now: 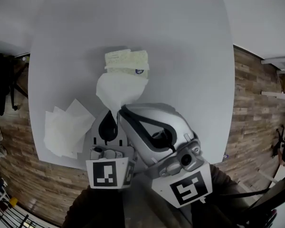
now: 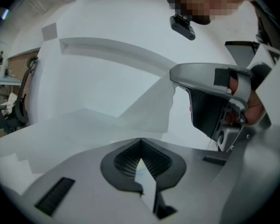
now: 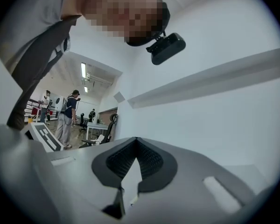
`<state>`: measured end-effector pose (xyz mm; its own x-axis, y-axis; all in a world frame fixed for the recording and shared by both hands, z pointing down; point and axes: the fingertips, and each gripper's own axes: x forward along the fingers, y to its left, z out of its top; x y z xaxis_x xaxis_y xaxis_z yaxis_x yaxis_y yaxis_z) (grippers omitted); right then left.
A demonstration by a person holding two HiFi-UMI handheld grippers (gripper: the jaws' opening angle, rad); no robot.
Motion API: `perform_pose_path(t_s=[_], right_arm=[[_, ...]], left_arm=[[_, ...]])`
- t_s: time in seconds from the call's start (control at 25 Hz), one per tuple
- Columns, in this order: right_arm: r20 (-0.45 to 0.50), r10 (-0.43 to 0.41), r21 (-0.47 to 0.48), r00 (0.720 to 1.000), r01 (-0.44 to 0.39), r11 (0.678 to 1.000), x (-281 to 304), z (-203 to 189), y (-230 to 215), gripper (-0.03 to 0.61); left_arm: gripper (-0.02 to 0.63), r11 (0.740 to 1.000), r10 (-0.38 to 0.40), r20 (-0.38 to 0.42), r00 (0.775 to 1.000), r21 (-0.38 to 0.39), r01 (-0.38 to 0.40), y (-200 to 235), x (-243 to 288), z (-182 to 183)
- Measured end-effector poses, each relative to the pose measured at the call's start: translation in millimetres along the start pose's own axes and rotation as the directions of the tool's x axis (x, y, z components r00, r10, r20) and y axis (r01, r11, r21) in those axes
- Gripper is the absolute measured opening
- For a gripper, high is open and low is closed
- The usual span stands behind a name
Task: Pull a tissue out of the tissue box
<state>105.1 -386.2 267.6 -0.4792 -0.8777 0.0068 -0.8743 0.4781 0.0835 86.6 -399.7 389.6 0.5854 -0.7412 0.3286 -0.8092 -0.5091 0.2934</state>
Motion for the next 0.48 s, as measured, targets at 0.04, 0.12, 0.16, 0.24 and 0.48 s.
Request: perform_pose_path(t_s=[0.04, 0.12, 0.16, 0.24, 0.48], right_arm=[[-0.001, 0.001, 0.004, 1.0, -0.001, 1.0, -6.1, 6.1, 7.4, 0.003], [-0.013, 0.011, 0.01, 1.0, -0.011, 1.0, -15.4, 13.3, 22.1, 0.003], [-0.021, 0.02, 0.01, 1.0, -0.02, 1.0, -17.1, 14.9, 28.9, 0.003], [-0.027, 0.04, 0.006, 0.999, -0.04, 0.999, -13.6, 16.8, 42.6, 0.003], [-0.077, 0.106, -0.021, 0.991, -0.108, 0.994, 38.7, -2.7, 108.4, 0.003]], left_arm=[[0.002, 0.999, 0.018, 0.005, 1.0, -0.026, -0.018, -0.2, -16.9, 2.9], [0.002, 0.998, 0.051, 0.023, 0.998, -0.025, -0.051, -1.4, -52.5, 7.3], [0.002, 0.998, 0.064, 0.036, 0.997, 0.003, -0.064, -1.5, -69.1, 9.2], [0.002, 0.994, 0.093, 0.064, 0.994, 0.045, -0.096, 5.1, -96.2, 13.6], [0.002, 0.979, 0.2, 0.138, 0.97, 0.003, -0.202, 71.0, -161.0, 25.4]])
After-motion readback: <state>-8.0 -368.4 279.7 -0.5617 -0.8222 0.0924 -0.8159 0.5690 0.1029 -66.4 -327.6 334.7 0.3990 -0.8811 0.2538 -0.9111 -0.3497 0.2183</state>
